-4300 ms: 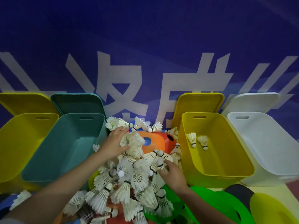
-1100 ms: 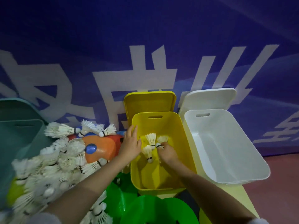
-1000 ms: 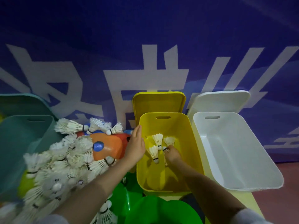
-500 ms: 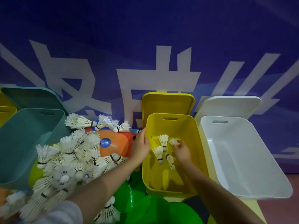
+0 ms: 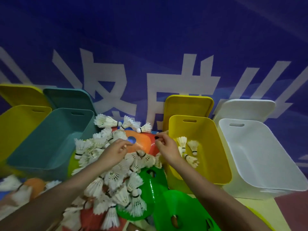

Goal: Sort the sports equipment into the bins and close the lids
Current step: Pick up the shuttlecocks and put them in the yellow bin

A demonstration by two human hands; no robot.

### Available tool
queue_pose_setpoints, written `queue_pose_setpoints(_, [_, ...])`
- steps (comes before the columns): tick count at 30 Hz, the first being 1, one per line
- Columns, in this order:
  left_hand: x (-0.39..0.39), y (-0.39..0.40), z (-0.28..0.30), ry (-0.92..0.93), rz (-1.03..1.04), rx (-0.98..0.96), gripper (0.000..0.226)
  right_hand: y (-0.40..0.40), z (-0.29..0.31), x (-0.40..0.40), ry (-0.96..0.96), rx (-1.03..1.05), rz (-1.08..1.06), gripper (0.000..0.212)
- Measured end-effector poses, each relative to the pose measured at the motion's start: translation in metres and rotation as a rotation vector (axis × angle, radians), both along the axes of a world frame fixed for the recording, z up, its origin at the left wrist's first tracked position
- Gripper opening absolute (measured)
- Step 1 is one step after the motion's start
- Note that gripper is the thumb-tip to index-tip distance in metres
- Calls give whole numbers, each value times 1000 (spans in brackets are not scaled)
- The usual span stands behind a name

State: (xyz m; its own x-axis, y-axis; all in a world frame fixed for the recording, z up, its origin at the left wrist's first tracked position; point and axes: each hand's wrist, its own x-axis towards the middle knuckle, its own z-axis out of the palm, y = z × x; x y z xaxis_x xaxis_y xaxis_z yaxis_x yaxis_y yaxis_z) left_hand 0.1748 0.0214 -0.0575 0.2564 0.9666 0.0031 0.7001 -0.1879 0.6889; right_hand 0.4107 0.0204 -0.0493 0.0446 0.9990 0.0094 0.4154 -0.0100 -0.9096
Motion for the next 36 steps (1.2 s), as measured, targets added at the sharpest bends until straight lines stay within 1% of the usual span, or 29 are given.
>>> queue_pose_setpoints(2, [-27,-4,-1,49,0,54,28,0,-11,-24,-69,-59,95,25])
queue_pose_setpoints(4, [-47,-4,-2,35,18,130,29,0,-25,-42,-189,-127,157,33])
queue_pose_setpoints(7, [-66,-4,-2,-57,49,214,28,-1,-44,-55,-338,-177,92,41])
queue_pose_setpoints(9, [-76,0,-2,-57,31,228,26,-3,-56,-58,-420,-215,38,43])
queue_pose_setpoints(11, [-84,6,-6,65,-20,178,25,-7,-67,-59,-504,-260,41,44])
queue_pose_setpoints(13, [-91,11,-9,199,-61,91,37,-10,-75,-61,-539,-294,38,45])
queue_pose_setpoints(14, [-94,13,-11,224,-69,69,42,-9,-78,-62,-536,-299,22,44])
queue_pose_setpoints(17, [-101,23,-13,291,-88,92,52,-2,-78,-66,-491,-318,-56,43])
queue_pose_setpoints(20, [-105,37,-10,368,-95,64,63,3,-79,-70,-501,-338,-70,39])
queue_pose_setpoints(22, [-109,45,-9,399,-120,57,64,5,-82,-72,-499,-334,-72,38])
queue_pose_setpoints(26, [-116,57,-10,393,-210,42,62,9,-85,-74,-459,-332,-109,35])
queue_pose_setpoints(28, [-117,58,-10,361,-212,73,60,8,-86,-75,-389,-297,-157,32])
queue_pose_setpoints(31, [-118,58,-9,263,-185,97,58,5,-83,-77,-304,-215,-229,29])
queue_pose_setpoints(36, [-113,51,-1,2,-166,89,51,-2,-63,-83,-254,-17,-282,33])
